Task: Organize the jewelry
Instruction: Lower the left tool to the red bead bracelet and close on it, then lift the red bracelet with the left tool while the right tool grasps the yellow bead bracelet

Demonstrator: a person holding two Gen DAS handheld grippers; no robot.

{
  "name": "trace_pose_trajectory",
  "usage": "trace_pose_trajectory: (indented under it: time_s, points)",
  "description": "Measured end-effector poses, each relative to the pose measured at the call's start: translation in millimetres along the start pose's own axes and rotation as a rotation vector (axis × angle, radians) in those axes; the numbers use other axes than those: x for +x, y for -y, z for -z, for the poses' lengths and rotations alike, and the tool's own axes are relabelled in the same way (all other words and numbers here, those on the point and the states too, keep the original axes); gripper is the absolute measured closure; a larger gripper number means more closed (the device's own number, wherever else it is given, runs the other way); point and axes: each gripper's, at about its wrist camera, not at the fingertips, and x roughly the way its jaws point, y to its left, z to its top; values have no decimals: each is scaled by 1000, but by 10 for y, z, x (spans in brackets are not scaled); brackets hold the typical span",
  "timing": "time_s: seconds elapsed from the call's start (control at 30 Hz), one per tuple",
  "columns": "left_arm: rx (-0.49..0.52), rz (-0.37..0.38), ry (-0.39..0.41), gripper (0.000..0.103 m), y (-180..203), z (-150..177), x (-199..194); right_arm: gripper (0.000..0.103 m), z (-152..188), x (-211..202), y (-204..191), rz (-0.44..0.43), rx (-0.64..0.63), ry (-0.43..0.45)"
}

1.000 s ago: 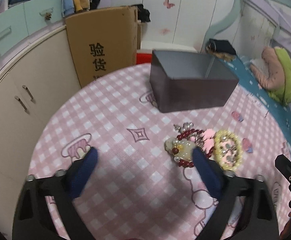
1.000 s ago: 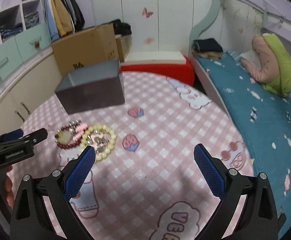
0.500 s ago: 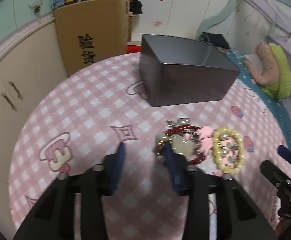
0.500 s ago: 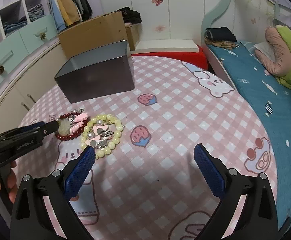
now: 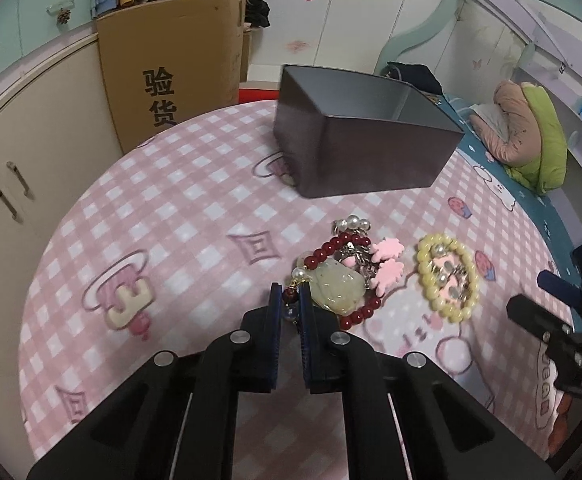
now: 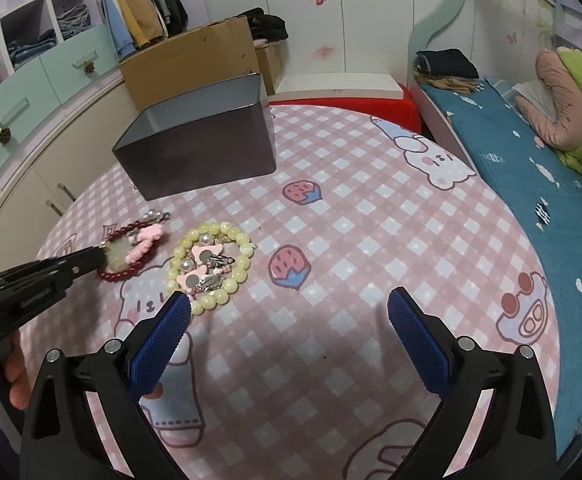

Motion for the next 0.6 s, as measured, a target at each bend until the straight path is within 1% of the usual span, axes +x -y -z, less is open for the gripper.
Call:
trace_pose_trajectory:
  time_s: [0.1, 0.17, 0.27, 0.33, 0.47, 0.6]
  points:
    - [-13, 20, 10, 96, -107, 47, -141, 7, -12, -26, -17, 12, -7, 12]
    - [-9, 59, 33, 96, -136, 67, -291, 7, -18, -35, -23, 11, -6, 16]
    - [-9, 174, 72, 96, -129, 45, -542, 7, -36, -34, -59, 12, -17, 19]
    - [8, 212, 98, 96, -91, 28, -664, 7, -51, -34, -82, 30, -26, 27]
    - [41, 238, 122, 96, -5, 5, -795, 7, -128, -2, -62, 63, -23, 36]
    - [58, 248, 124, 96, 14, 23, -853, 8, -256, 90, -62, 98, -49, 35]
